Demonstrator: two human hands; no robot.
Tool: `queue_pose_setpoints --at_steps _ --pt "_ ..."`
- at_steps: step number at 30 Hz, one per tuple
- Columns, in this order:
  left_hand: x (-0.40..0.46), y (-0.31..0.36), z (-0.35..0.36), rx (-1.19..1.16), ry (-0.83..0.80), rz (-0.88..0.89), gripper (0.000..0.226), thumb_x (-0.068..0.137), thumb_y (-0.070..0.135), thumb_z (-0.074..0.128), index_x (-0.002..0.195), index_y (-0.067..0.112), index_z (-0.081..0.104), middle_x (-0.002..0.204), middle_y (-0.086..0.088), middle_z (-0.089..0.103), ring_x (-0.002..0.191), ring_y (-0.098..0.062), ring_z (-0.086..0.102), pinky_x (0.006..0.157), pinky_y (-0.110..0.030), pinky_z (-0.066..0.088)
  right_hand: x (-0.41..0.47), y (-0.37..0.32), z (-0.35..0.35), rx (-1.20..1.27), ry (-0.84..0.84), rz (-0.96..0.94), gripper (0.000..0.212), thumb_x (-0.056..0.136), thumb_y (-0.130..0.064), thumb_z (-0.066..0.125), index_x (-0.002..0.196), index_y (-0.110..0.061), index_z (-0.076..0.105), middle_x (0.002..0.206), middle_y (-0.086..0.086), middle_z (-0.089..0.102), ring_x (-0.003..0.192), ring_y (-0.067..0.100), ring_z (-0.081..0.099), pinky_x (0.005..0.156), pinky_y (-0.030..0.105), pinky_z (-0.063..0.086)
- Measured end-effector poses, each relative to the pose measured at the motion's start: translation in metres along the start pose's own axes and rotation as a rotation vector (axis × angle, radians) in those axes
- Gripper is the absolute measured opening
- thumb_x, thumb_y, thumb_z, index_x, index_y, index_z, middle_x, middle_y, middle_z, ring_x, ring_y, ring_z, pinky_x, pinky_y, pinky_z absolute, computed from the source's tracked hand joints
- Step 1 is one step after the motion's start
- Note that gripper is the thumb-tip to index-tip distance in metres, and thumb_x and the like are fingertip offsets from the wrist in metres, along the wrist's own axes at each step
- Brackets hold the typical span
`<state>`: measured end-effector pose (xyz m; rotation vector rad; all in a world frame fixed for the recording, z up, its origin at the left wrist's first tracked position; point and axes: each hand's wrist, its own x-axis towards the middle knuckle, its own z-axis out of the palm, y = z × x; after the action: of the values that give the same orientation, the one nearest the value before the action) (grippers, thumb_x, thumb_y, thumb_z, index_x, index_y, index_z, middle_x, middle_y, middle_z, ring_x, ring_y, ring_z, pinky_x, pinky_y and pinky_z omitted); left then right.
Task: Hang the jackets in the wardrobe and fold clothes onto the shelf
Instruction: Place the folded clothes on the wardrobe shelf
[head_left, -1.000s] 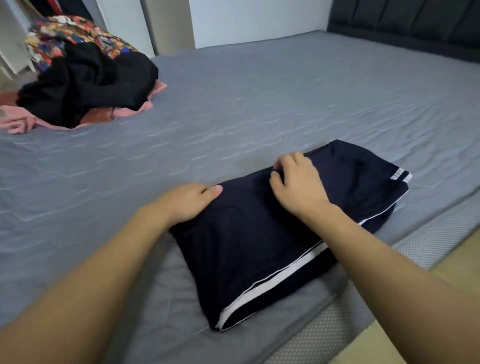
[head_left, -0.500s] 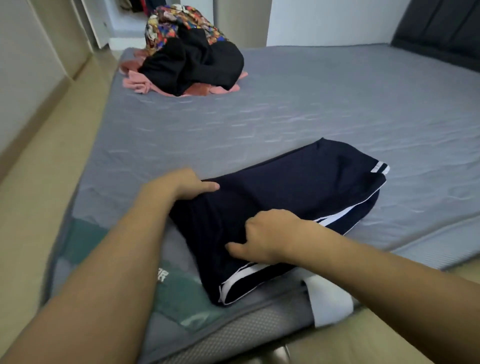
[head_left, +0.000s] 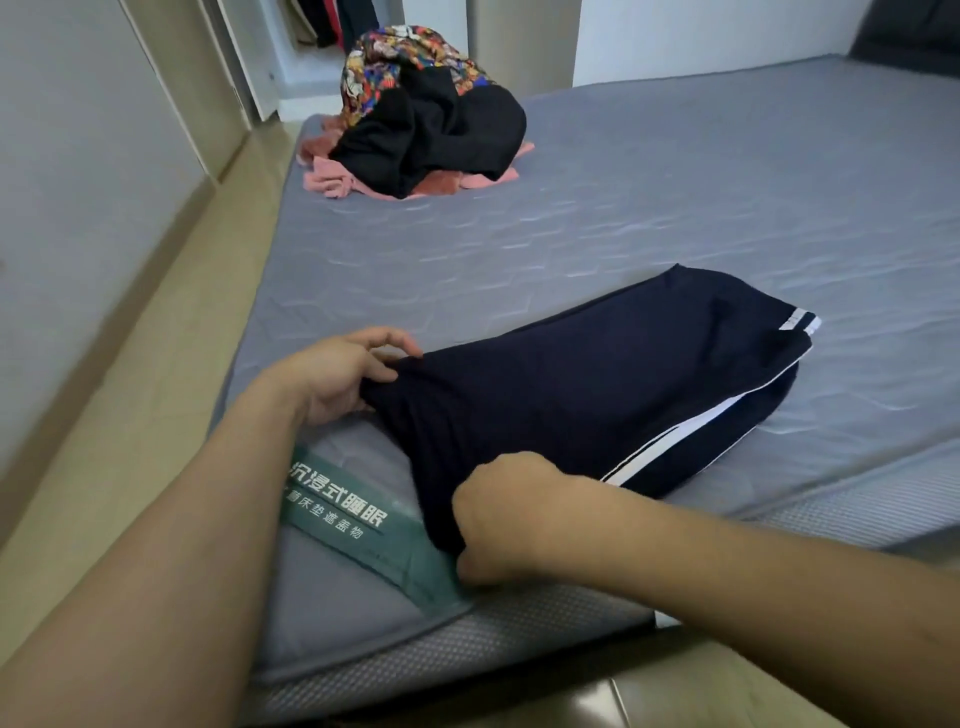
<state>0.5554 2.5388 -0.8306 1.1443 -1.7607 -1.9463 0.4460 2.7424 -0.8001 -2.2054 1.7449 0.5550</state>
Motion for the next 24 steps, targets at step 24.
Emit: queue_pose_setpoints --at_steps 24 --pt "0.218 0.125 0.25 0.825 0.227 0.425 0.044 0.101 0.042 0.046 0.14 0.022 0.045 0.139 0.004 0.054 0.126 -0.023 0.051 0.095 -0.026 0.036 -0.096 0.362 0.057 1.053 0.611 0.954 0.016 0.085 -0.013 0.042 0.079 -0.005 0.055 0.087 0.019 0.063 0.077 0.036 0.062 0.063 0.032 0.049"
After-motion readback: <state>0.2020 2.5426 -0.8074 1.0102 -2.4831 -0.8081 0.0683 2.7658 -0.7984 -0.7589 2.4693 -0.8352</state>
